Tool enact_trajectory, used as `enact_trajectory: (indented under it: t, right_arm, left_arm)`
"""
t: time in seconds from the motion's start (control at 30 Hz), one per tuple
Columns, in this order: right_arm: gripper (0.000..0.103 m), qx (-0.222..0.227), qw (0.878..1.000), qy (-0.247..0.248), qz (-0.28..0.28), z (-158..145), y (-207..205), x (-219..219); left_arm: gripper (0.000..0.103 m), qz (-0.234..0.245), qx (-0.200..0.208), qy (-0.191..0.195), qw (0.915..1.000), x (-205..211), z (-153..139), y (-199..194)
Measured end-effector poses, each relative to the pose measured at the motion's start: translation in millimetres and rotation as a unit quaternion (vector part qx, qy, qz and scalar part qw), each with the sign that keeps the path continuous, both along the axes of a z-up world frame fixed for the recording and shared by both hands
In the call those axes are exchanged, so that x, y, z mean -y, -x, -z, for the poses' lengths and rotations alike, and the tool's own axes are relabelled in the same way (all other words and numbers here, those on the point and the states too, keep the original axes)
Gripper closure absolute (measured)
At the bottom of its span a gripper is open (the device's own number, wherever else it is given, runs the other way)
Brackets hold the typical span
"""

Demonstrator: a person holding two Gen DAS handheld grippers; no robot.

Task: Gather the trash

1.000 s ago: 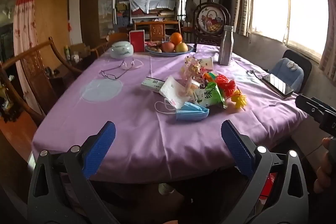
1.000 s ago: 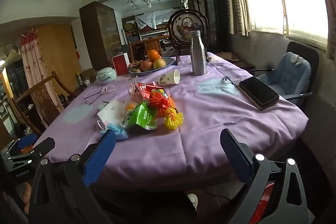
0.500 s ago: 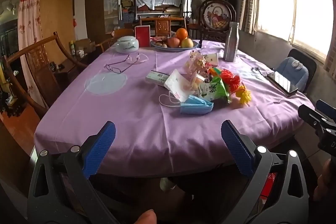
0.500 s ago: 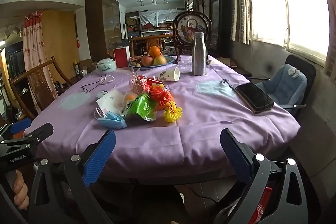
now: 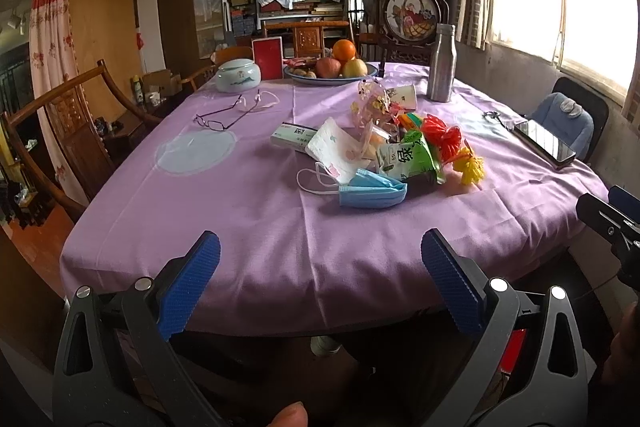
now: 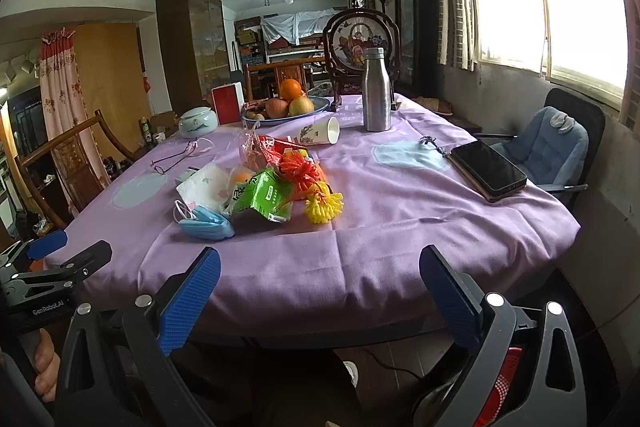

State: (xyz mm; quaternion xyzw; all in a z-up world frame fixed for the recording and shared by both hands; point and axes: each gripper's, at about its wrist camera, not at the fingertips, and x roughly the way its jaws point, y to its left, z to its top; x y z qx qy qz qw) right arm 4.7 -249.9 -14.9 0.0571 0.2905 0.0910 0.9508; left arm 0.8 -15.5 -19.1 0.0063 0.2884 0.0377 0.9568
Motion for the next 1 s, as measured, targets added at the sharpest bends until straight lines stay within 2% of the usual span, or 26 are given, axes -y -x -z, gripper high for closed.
enact_trajectory:
  t: [1.0]
  right_arm:
    - [0.006, 0.011, 1.000, 0.006, -0.019, -5, 8, -20]
  left_arm:
    - [0.006, -0.008, 0.004, -0.003, 1.0000, -5, 4, 2]
